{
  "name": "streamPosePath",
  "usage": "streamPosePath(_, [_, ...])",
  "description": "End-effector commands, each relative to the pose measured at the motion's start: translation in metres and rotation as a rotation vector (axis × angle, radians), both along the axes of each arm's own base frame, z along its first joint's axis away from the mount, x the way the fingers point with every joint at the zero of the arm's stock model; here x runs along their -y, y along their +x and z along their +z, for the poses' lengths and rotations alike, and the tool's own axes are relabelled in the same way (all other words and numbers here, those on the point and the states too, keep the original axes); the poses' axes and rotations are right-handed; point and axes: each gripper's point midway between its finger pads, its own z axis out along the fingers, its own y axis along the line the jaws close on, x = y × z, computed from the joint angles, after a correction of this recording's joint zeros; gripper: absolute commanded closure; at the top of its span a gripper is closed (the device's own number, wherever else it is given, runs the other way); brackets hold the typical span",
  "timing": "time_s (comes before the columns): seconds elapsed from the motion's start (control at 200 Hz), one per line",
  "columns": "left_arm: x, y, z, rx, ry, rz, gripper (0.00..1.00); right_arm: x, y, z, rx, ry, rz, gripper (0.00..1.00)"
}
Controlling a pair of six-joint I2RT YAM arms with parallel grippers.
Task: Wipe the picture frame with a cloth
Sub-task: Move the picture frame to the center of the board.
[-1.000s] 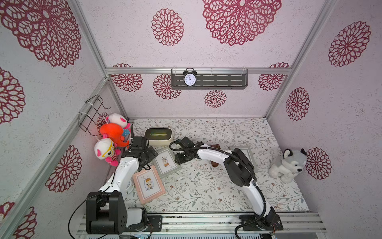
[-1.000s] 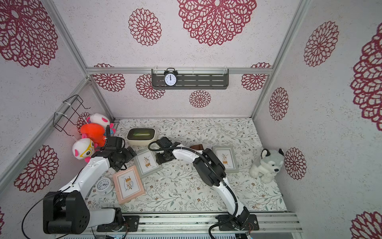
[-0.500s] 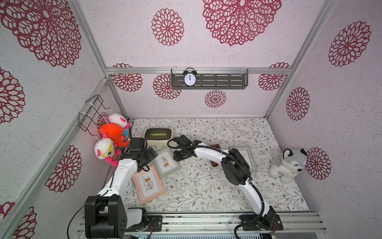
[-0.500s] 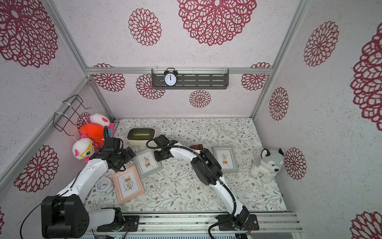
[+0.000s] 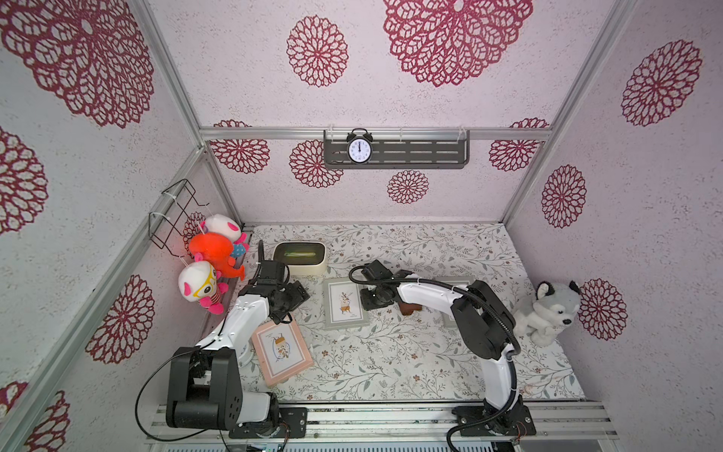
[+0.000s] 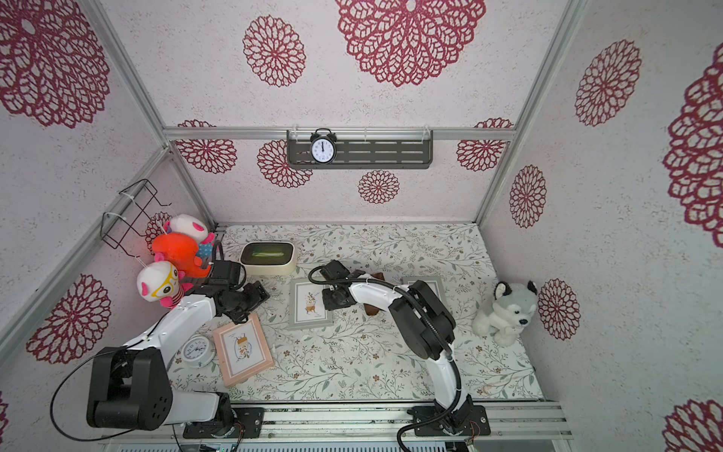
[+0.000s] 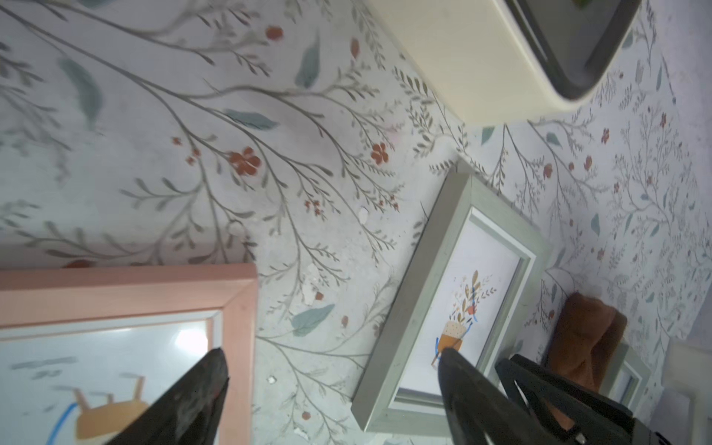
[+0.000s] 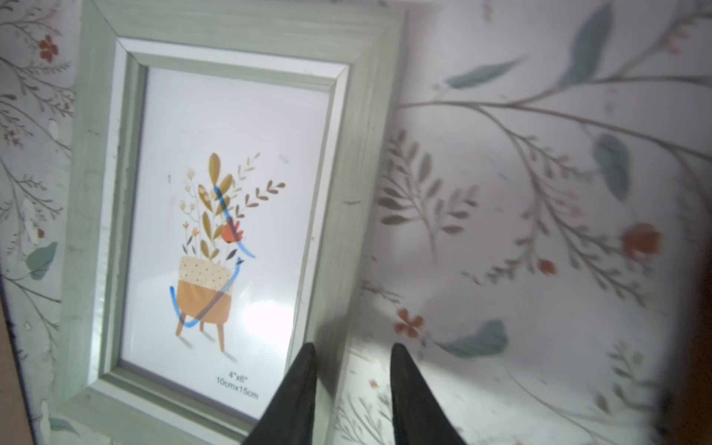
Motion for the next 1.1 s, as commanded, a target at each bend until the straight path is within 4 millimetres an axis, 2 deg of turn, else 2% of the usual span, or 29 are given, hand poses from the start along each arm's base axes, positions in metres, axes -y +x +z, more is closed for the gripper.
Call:
streamPosePath(0.0, [0.030,0.017,0.006,0.052,-0.051,-0.076,0.17,-0.003,0.012,0.052,0.068,0.172,-0.041,0.59])
streamPosePath(0.065, [0.044,0.022,-0.001,0.043,-0.076,-0.109,0.23,-0.004,0.017,0.055,0.055,0.222,-0.051,0.53])
streamPosePath(0.14, [0.056,0.028,-0.012,0.016,-0.080,-0.147,0.29,-0.002,0.023,0.045,0.034,0.213,-0.064,0.50])
streamPosePath(0.325, [0.066,0.039,-0.032,-0.038,-0.056,-0.193,0.41,-0.001,0.039,0.024,0.006,0.178,-0.099,0.49])
streamPosePath(0.4, [0.071,0.042,-0.035,-0.039,-0.065,-0.211,0.53,-0.006,0.040,0.017,-0.013,0.180,-0.092,0.51])
streamPosePath(0.565, [0.082,0.044,-0.042,-0.051,-0.088,-0.245,0.66,-0.012,0.035,0.006,-0.062,0.198,-0.077,0.57])
streamPosePath(0.766, [0.100,0.044,-0.048,-0.063,-0.125,-0.296,0.79,-0.010,0.025,0.004,-0.083,0.216,-0.069,0.67])
streamPosePath(0.926, [0.113,0.036,-0.053,-0.078,-0.136,-0.328,0.86,0.003,0.013,0.003,-0.088,0.200,-0.085,0.73])
streamPosePath(1.096, [0.133,0.027,-0.055,-0.089,-0.141,-0.372,0.87,0.028,0.002,0.008,-0.065,0.167,-0.129,0.75])
